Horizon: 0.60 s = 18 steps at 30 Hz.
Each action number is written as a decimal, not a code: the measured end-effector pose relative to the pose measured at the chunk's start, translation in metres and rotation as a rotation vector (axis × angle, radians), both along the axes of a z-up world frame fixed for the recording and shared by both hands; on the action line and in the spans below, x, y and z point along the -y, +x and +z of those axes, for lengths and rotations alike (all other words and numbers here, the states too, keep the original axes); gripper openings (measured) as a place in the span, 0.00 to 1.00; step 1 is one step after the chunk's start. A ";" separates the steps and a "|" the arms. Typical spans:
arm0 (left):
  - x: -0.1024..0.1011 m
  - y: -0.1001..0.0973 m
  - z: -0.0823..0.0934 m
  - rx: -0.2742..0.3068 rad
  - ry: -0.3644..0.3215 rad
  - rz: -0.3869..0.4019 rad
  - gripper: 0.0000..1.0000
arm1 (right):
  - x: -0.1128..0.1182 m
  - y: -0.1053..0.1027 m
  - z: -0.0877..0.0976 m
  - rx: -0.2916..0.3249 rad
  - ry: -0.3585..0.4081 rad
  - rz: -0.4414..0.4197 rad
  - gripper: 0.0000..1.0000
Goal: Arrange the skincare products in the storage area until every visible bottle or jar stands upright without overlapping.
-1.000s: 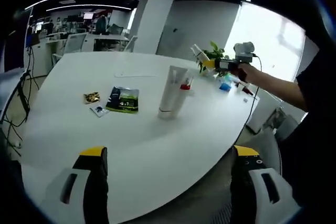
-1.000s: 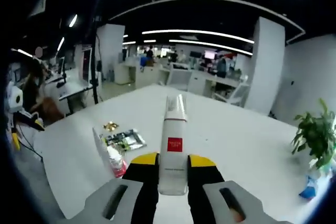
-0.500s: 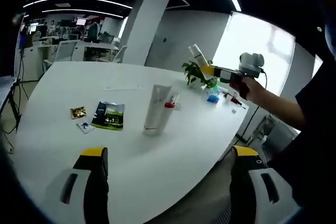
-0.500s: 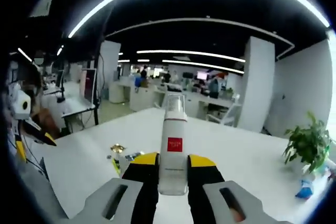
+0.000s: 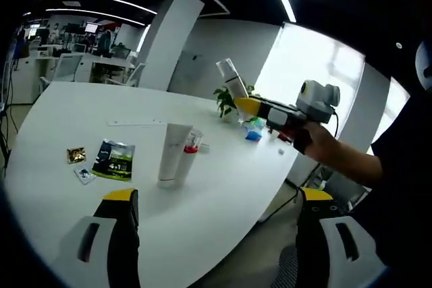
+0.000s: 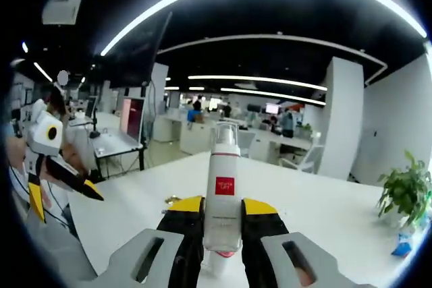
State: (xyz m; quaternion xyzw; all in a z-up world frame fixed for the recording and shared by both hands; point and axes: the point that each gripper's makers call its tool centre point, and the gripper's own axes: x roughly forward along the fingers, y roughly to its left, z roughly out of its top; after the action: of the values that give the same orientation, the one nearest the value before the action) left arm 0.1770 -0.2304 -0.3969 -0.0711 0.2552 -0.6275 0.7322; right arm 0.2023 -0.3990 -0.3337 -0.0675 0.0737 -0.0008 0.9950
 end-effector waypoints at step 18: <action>0.023 0.012 0.057 0.031 -0.135 -0.005 0.76 | -0.088 -0.005 -0.010 0.018 0.024 0.148 0.12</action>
State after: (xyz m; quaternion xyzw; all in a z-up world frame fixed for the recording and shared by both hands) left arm 0.1893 -0.2536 -0.3398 -0.1098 0.2011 -0.6462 0.7280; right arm 0.1968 -0.3108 -0.3439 -0.0610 0.0598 0.0732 0.9937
